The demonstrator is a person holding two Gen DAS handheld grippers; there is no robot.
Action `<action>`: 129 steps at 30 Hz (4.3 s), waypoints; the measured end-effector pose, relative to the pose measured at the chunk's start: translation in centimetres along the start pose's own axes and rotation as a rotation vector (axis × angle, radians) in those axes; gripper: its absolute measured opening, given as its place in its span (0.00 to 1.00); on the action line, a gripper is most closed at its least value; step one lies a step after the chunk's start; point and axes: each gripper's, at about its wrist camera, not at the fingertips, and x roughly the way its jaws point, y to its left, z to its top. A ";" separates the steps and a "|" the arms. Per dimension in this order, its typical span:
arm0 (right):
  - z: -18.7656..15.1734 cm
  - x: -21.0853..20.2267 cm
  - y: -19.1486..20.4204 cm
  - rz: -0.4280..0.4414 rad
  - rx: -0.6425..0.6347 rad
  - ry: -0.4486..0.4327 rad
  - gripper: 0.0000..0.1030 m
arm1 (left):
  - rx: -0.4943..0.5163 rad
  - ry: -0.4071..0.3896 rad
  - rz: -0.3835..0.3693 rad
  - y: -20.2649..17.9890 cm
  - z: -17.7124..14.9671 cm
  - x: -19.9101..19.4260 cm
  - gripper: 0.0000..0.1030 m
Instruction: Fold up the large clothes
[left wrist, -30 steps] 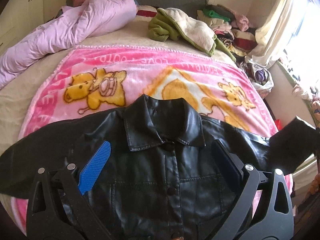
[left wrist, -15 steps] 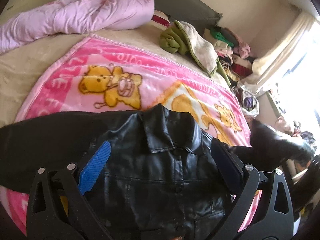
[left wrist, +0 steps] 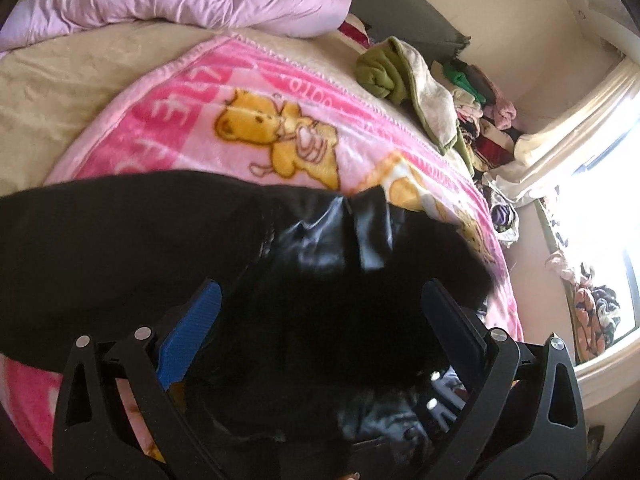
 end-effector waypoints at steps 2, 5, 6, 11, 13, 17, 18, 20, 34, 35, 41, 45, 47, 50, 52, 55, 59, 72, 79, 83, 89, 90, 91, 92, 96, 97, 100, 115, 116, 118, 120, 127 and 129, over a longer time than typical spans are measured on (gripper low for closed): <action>-0.6 0.6 0.6 0.020 0.011 0.031 0.61 | -0.002 0.012 0.007 0.5 -0.4 0.4 0.91; -1.4 1.0 1.7 0.016 -0.009 0.083 0.88 | -0.021 0.034 -0.048 1.0 -1.0 0.8 0.91; -1.9 0.4 1.8 0.034 -0.021 0.084 0.90 | -0.020 0.035 -0.056 1.1 -1.2 0.8 0.91; -3.8 -3.9 0.8 0.098 0.004 0.051 0.95 | -0.002 0.054 -0.085 0.6 -2.3 1.3 0.91; -3.9 -5.2 -0.5 0.087 0.031 0.033 0.95 | 0.006 0.099 -0.071 0.3 -2.9 2.5 0.91; -4.6 -7.9 -3.1 0.029 0.093 0.005 0.96 | 0.014 0.163 -0.040 -0.3 -4.3 5.4 0.91; -4.7 -8.3 -3.7 0.017 0.105 0.000 0.96 | 0.015 0.164 -0.038 -0.4 -4.5 5.8 0.87; -5.2 -9.0 -5.0 -0.021 0.134 0.000 0.96 | 0.027 0.154 -0.044 -0.8 -4.7 6.5 0.59; -6.8 -13.1 -13.5 -0.150 0.338 -0.075 0.96 | 0.284 -0.129 -0.172 -8.6 -3.5 -2.7 0.02; -6.6 -13.5 -14.1 -0.153 0.358 -0.090 0.96 | 0.304 -0.155 -0.168 -9.0 -3.3 -3.4 0.03; -5.4 -13.0 -15.3 -0.172 0.401 -0.110 0.95 | 0.299 -0.131 -0.046 -6.9 -2.9 -1.1 0.03; -4.6 -11.3 -15.5 -0.154 0.406 -0.086 0.92 | 0.264 -0.060 0.019 -4.1 -3.6 2.2 0.04; -4.1 -10.0 -15.5 -0.159 0.395 -0.066 0.86 | 0.258 -0.034 0.046 -2.7 -4.1 3.1 0.05; -3.5 -7.1 -16.1 -0.187 0.381 -0.014 0.84 | 0.257 -0.010 0.094 -1.4 -5.0 4.2 0.08; -3.6 -5.0 -16.8 -0.231 0.371 0.043 0.83 | 0.244 0.008 0.112 -0.5 -5.3 4.8 0.11; -5.0 -0.8 -18.9 -0.297 0.392 0.192 0.82 | 0.242 0.037 0.120 0.2 -5.8 5.6 0.16; -6.0 -0.6 -19.1 -0.331 0.390 0.197 0.83 | 0.272 0.043 0.138 -0.3 -6.2 5.7 0.23; -6.8 -6.0 -11.2 -0.096 0.310 0.144 0.83 | 0.372 -0.052 0.169 -4.4 -7.3 1.3 0.54; -7.8 -4.2 -9.7 -0.156 0.296 0.219 0.84 | 0.345 0.142 0.238 -2.5 -9.1 5.7 0.65; -6.8 -6.9 -9.4 -0.092 0.336 0.158 0.84 | 0.307 0.098 0.208 -2.3 -9.1 3.8 0.78; -5.2 -9.6 -7.4 -0.055 0.307 0.091 0.91 | 0.287 0.032 0.207 -2.3 -9.1 0.4 0.91; -4.8 -10.1 -6.8 -0.045 0.300 0.079 0.92 | 0.283 0.024 0.209 -2.2 -8.8 0.1 0.91; -4.5 -10.4 -6.3 -0.037 0.292 0.069 0.92 | 0.275 0.009 0.217 -1.9 -8.6 -0.6 0.91; -4.3 -10.5 -6.0 -0.032 0.287 0.063 0.93 | 0.268 -0.008 0.232 -1.7 -8.6 -1.1 0.91; -2.7 -11.3 -3.7 0.007 0.253 0.032 0.93 | 0.236 -0.045 0.265 0.1 -8.2 -3.2 0.91; -2.2 -11.4 -3.0 0.015 0.241 0.021 0.93 | 0.223 -0.057 0.271 0.7 -8.1 -3.8 0.91; -0.8 -11.4 -1.0 0.016 0.200 -0.005 0.94 | 0.195 -0.080 0.289 2.2 -7.9 -5.2 0.91; 2.9 -7.3 6.4 0.066 0.120 -0.008 0.94 | 0.028 -0.159 0.348 11.7 -7.4 -10.7 0.91; 3.1 -6.8 7.0 0.072 0.113 0.000 0.94 | 0.014 -0.164 0.356 12.4 -7.4 -11.0 0.91; 3.3 -6.0 8.0 0.081 0.103 0.009 0.94 | -0.014 -0.170 0.364 13.6 -7.4 -11.4 0.91; 3.4 -5.3 8.9 0.085 0.091 0.019 0.94 | -0.047 -0.176 0.369 15.1 -7.3 -11.8 0.91; 3.5 -2.8 11.9 0.112 0.056 0.056 0.94 | -0.162 -0.198 0.363 19.5 -7.5 -12.9 0.91; 3.5 -2.1 12.6 0.116 0.046 0.065 0.94 | -0.186 -0.206 0.364 20.5 -7.5 -13.1 0.91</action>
